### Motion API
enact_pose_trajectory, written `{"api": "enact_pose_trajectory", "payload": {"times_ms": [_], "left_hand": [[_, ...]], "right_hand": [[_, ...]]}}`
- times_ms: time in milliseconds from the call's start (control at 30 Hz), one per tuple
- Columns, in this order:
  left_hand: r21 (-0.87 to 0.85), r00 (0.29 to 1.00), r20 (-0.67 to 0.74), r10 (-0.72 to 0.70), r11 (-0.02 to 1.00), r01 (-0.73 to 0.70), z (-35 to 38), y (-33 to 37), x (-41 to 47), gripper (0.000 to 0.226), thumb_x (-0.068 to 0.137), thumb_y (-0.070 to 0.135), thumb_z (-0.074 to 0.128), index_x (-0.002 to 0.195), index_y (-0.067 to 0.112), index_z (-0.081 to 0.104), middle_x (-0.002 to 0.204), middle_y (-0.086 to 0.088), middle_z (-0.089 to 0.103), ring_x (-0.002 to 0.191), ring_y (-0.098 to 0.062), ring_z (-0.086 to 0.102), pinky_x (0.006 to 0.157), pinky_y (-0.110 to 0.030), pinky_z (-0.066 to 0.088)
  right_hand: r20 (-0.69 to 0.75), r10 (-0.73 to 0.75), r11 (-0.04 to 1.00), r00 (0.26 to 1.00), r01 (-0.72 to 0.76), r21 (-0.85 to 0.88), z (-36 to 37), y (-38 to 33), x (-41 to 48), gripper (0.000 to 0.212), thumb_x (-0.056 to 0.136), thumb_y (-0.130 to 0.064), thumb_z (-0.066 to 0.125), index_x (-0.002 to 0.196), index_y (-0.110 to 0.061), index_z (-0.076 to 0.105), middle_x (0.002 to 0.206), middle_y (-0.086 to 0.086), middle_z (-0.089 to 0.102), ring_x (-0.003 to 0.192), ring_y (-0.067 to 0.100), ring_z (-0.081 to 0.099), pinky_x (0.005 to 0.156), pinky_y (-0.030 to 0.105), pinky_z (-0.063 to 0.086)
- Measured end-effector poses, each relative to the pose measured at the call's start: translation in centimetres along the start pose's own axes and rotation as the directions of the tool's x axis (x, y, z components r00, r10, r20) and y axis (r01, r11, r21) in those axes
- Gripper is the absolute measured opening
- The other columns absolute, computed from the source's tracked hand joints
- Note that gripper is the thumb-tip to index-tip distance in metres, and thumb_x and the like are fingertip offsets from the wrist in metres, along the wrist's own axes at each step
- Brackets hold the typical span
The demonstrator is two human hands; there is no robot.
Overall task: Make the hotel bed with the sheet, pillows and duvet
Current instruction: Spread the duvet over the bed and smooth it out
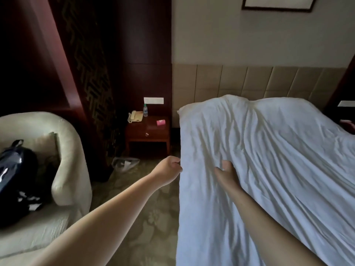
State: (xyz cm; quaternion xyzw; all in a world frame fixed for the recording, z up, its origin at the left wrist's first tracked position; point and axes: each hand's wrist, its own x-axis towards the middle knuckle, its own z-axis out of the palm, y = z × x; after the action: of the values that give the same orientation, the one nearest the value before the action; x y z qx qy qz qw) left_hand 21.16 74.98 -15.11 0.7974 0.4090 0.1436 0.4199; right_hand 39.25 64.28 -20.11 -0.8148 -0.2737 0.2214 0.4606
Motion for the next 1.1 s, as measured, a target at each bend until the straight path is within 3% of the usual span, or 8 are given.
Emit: {"api": "enact_pose_trajectory", "payload": {"times_ms": [67, 133, 167, 233, 400, 667, 833, 1100], "left_hand": [[0.011, 1.000, 0.004, 0.002, 1.000, -0.002, -3.1, -0.5, 4.8, 0.045, 0.093, 0.020, 0.051, 0.137, 0.013, 0.047, 0.116, -0.007, 0.064, 0.097, -0.017, 0.063, 0.085, -0.029, 0.050], [-0.007, 1.000, 0.019, 0.000, 1.000, 0.000, -5.7, -0.8, 9.5, 0.049, 0.093, 0.022, 0.051, 0.141, 0.013, 0.044, 0.120, -0.006, 0.062, 0.104, -0.017, 0.061, 0.085, -0.028, 0.049], [-0.017, 1.000, 0.029, -0.002, 1.000, 0.002, -6.7, -1.0, 11.9, 0.050, 0.093, 0.022, 0.051, 0.141, 0.014, 0.043, 0.121, -0.006, 0.062, 0.107, -0.018, 0.060, 0.087, -0.028, 0.048], [-0.026, 0.998, 0.057, 0.010, 1.000, -0.008, -8.1, -1.3, 16.9, 0.049, 0.093, 0.021, 0.050, 0.141, 0.013, 0.044, 0.122, -0.006, 0.061, 0.108, -0.020, 0.059, 0.090, -0.030, 0.048], [-0.037, 0.991, 0.110, 0.077, 0.997, -0.073, -10.4, -2.7, 31.1, 0.051, 0.093, 0.020, 0.050, 0.142, 0.012, 0.041, 0.125, -0.004, 0.060, 0.104, -0.016, 0.060, 0.089, -0.028, 0.050], [-0.055, 0.984, 0.153, 0.086, 0.995, -0.079, -14.2, -1.6, 56.9, 0.049, 0.092, 0.022, 0.051, 0.139, 0.014, 0.044, 0.107, 0.000, 0.062, 0.079, -0.014, 0.063, 0.072, -0.028, 0.052], [-0.066, 0.966, 0.232, 0.112, 0.993, -0.100, -13.5, 0.1, 69.2, 0.044, 0.094, 0.018, 0.050, 0.137, 0.016, 0.044, 0.106, 0.002, 0.058, 0.085, -0.012, 0.057, 0.070, -0.016, 0.045], [-0.035, 0.946, 0.296, 0.131, 0.991, -0.126, -11.7, 3.3, 92.5, 0.042, 0.092, 0.021, 0.051, 0.134, 0.018, 0.046, 0.116, 0.002, 0.056, 0.093, -0.013, 0.056, 0.069, -0.019, 0.045]], "right_hand": [[-0.020, 0.014, 1.000, 1.000, -0.014, -0.019, 2.1, -2.3, 3.7, 0.014, 0.078, -0.031, 0.048, 0.086, -0.036, 0.038, 0.090, -0.012, 0.038, 0.074, 0.014, 0.044, 0.057, 0.027, 0.033], [-0.031, 0.011, 1.000, 0.999, -0.011, 0.003, 3.7, -4.8, 7.0, 0.036, 0.087, -0.027, 0.052, 0.123, -0.027, 0.047, 0.118, -0.003, 0.047, 0.094, 0.017, 0.052, 0.069, 0.028, 0.038], [-0.045, 0.022, 1.000, 0.999, -0.022, -0.003, 4.5, -5.7, 8.8, 0.051, 0.090, -0.026, 0.052, 0.139, -0.020, 0.040, 0.134, 0.000, 0.044, 0.109, 0.020, 0.052, 0.077, 0.028, 0.038], [-0.065, 0.038, 0.999, 0.997, -0.039, -0.012, 6.1, -7.6, 12.5, 0.061, 0.091, -0.027, 0.052, 0.148, -0.018, 0.031, 0.147, 0.002, 0.038, 0.124, 0.022, 0.047, 0.086, 0.028, 0.037], [-0.111, 0.041, 0.999, 0.993, -0.039, 0.025, 10.8, -11.0, 24.7, 0.058, 0.092, -0.026, 0.052, 0.146, -0.018, 0.033, 0.148, 0.003, 0.037, 0.114, 0.017, 0.047, 0.085, 0.029, 0.036], [-0.185, 0.083, 0.996, 0.979, -0.085, -0.003, 14.3, -16.9, 45.6, 0.059, 0.093, -0.024, 0.054, 0.147, -0.016, 0.032, 0.151, 0.006, 0.036, 0.130, 0.022, 0.044, 0.090, 0.027, 0.035], [-0.215, 0.142, 0.990, 0.966, -0.141, 0.018, 15.2, -19.0, 56.9, 0.059, 0.093, -0.024, 0.055, 0.147, -0.017, 0.033, 0.150, 0.006, 0.036, 0.131, 0.022, 0.044, 0.105, 0.037, 0.040], [-0.251, 0.192, 0.981, 0.949, -0.178, 0.075, 14.6, -20.8, 79.3, 0.058, 0.093, -0.022, 0.056, 0.146, -0.017, 0.035, 0.150, 0.007, 0.037, 0.129, 0.023, 0.046, 0.099, 0.033, 0.039]]}}
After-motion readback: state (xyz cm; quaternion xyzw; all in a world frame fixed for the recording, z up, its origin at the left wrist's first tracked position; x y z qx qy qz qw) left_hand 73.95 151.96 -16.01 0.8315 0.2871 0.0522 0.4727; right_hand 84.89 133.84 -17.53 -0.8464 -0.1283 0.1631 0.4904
